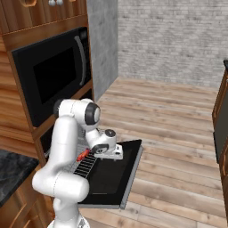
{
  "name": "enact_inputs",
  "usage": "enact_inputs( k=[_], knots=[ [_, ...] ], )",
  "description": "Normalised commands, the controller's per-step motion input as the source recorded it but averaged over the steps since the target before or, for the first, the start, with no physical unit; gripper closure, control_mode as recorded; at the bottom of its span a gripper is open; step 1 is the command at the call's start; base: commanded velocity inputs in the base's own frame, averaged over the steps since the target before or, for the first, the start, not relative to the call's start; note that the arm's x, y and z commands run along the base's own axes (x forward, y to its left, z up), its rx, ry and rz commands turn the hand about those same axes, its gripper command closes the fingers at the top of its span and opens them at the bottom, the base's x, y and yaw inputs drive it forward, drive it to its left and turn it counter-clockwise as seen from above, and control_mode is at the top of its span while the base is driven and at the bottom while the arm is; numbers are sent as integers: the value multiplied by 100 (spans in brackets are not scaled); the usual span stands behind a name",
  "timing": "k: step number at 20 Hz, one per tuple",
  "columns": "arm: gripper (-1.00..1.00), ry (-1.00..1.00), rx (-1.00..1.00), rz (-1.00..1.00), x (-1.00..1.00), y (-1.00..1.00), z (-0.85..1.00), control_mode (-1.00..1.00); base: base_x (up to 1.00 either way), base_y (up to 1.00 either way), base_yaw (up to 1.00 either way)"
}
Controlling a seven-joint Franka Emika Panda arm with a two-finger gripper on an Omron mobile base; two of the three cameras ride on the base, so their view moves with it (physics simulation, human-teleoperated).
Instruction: Place the fish on the rack of the oven, and slide the rack back inside. Close the oven door.
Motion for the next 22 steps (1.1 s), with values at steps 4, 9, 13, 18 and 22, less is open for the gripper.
enact_inputs(
  k=[4, 9, 13, 18, 22],
  knots=[
    [-100, 6, -3, 1, 38, 0, -27, -100, 0, 0, 0],
    [-100, 2, -3, 0, 32, 0, -32, -100, 0, 0, 0],
    [-100, 0, -3, 0, 33, 1, -42, -100, 0, 0, 0],
    [-100, 0, -4, 0, 38, 8, -47, -100, 0, 0, 0],
    [-100, 0, -2, 0, 42, 18, -35, -100, 0, 0, 0]
  ],
)
